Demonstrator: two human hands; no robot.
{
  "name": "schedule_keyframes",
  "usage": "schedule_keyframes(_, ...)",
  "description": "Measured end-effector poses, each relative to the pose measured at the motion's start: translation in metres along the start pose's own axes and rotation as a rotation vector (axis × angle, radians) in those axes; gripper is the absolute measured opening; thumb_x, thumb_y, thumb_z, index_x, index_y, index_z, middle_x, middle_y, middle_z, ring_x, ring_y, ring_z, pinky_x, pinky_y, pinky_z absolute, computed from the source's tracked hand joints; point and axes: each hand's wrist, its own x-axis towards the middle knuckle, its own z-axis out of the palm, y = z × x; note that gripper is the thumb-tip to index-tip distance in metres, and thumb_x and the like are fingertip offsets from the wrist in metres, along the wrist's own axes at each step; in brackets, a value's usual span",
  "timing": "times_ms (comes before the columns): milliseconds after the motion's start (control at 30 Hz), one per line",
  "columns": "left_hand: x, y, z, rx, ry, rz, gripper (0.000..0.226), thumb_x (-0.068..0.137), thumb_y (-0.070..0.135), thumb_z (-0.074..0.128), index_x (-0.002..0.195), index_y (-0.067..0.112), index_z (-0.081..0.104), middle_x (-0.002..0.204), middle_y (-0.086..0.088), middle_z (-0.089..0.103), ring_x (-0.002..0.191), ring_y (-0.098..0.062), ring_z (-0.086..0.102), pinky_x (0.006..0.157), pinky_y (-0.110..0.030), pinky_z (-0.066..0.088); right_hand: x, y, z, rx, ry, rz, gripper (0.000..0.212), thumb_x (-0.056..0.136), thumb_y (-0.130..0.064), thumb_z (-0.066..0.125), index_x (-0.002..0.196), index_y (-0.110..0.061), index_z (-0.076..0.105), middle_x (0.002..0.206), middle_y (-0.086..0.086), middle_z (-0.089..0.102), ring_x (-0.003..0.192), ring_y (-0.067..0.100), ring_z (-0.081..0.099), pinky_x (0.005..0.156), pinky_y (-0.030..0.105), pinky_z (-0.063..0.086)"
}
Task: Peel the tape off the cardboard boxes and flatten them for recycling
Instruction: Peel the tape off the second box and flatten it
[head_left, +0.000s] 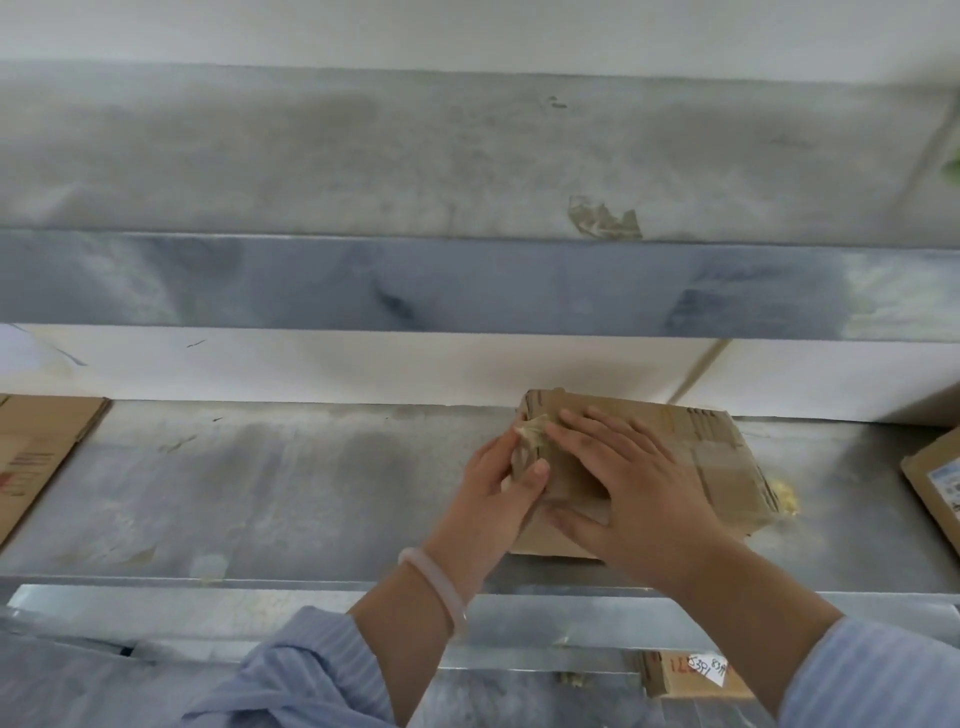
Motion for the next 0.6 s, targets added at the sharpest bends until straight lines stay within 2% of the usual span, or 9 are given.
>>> schedule_keyframes(67,-0.001,-0.001,-0.002,-0.004,-0.016,-0.022,0.028,0.097,0.022,0.051,0.123,0.031,0.056,0.116,0.003,0.069,0.108,-0.015,0.065,0.087,-0.029,0.054,0.002,0.007,-0.004,0.011,-0.089,0.006,0.082,0.075,-0.071,0.052,0.147,-0.051,0.019,0.156,-0.020,0.021,0.145,0.004,0.014,0.121,0.036,0.014)
schedule_keyframes(133,-0.005,-0.004,-0.007,-0.002,-0.028,-0.074,0.030,0.089,0.039,0.054,0.119,0.039,0.054,0.107,0.020,0.070,0.100,-0.003,0.066,0.079,-0.019,0.054,0.005,0.020,-0.008,-0.095,-0.146,0.024,0.096,0.065,-0.080,0.046,0.147,-0.052,0.004,0.160,-0.015,0.009,0.147,0.011,0.003,0.121,0.038,0.007)
schedule_keyframes(200,-0.008,-0.010,-0.010,0.027,-0.043,-0.112,0.036,0.083,0.049,0.053,0.119,0.045,0.051,0.107,0.028,0.067,0.101,0.002,0.064,0.084,-0.019,0.053,0.009,0.033,-0.012,-0.204,-0.207,0.076,0.108,0.057,-0.086,0.043,0.145,-0.052,-0.010,0.161,-0.007,-0.004,0.148,0.018,-0.009,0.120,0.046,-0.002)
schedule_keyframes(267,-0.008,-0.011,-0.008,0.076,-0.066,-0.122,0.040,0.084,0.052,0.050,0.123,0.050,0.045,0.114,0.026,0.066,0.109,0.002,0.060,0.099,-0.028,0.049,0.014,0.041,-0.015,-0.248,-0.249,0.119,0.114,0.054,-0.086,0.046,0.143,-0.051,-0.015,0.160,-0.004,-0.005,0.148,0.023,-0.007,0.119,0.051,-0.001)
schedule_keyframes(367,-0.010,-0.005,-0.003,0.145,-0.089,-0.068,0.045,0.090,0.053,0.044,0.133,0.044,0.040,0.129,0.016,0.058,0.120,-0.005,0.056,0.108,-0.039,0.042,0.017,0.040,-0.017,-0.275,-0.198,0.081,0.114,0.052,-0.085,0.050,0.145,-0.050,-0.007,0.148,0.000,0.019,0.138,0.025,0.018,0.118,0.048,0.012)
schedule_keyframes(467,-0.014,0.003,-0.008,0.259,0.000,0.065,0.062,0.086,0.061,0.048,0.141,0.034,0.038,0.142,0.003,0.043,0.131,-0.011,0.043,0.112,-0.043,0.036,0.009,0.037,-0.019,-0.171,-0.036,0.028,0.112,0.052,-0.082,0.057,0.145,-0.052,0.003,0.139,-0.002,0.028,0.128,0.022,0.029,0.114,0.044,0.021)
schedule_keyframes(533,-0.015,0.016,-0.017,0.445,0.073,0.204,0.070,0.077,0.070,0.052,0.138,0.042,0.033,0.146,0.008,0.031,0.136,-0.007,0.031,0.115,-0.041,0.031,0.002,0.038,-0.022,-0.057,0.113,-0.016,0.113,0.053,-0.077,0.066,0.148,-0.046,0.013,0.139,-0.002,0.032,0.126,0.021,0.035,0.109,0.048,0.033)
schedule_keyframes(600,-0.015,0.033,-0.026,0.643,0.083,0.336,0.079,0.069,0.078,0.049,0.139,0.048,0.027,0.153,0.009,0.022,0.141,-0.012,0.023,0.117,-0.043,0.026,-0.004,0.038,-0.024,0.119,0.234,-0.084,0.113,0.055,-0.072,0.073,0.149,-0.037,0.020,0.140,-0.001,0.034,0.126,0.021,0.038,0.103,0.051,0.040)
